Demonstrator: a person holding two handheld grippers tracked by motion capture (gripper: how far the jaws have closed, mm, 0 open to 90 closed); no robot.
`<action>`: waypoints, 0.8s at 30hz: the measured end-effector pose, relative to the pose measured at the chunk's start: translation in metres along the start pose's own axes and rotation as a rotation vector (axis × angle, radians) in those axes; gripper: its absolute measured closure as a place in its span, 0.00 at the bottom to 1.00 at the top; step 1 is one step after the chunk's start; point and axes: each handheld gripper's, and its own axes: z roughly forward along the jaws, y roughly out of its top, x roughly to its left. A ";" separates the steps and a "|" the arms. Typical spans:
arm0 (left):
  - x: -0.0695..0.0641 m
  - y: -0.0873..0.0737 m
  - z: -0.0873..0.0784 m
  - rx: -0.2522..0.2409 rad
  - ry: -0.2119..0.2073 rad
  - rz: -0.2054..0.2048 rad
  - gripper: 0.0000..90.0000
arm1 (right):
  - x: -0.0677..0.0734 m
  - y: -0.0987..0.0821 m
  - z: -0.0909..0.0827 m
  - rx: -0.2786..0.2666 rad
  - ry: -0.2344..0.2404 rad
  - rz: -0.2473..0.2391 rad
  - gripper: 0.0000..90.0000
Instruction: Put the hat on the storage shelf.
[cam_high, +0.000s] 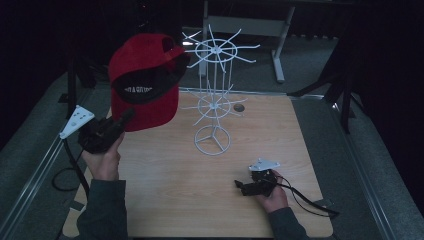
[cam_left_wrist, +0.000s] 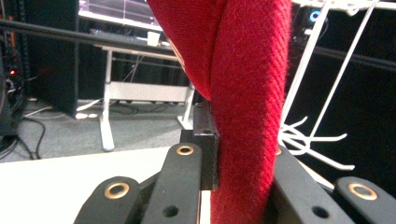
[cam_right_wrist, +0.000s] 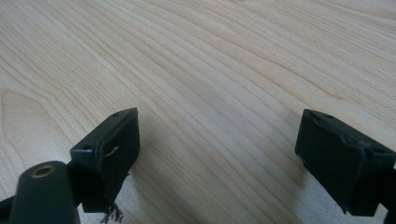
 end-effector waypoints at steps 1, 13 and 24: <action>0.001 -0.003 0.001 0.008 0.002 0.001 0.95 | 0.000 0.000 0.000 0.000 0.000 0.000 0.15; -0.004 -0.032 0.011 0.087 0.012 0.039 0.95 | 0.000 0.000 0.000 0.001 0.001 0.000 0.15; -0.011 -0.051 0.021 0.140 -0.025 0.047 0.94 | 0.000 0.000 0.000 0.001 0.000 0.000 0.15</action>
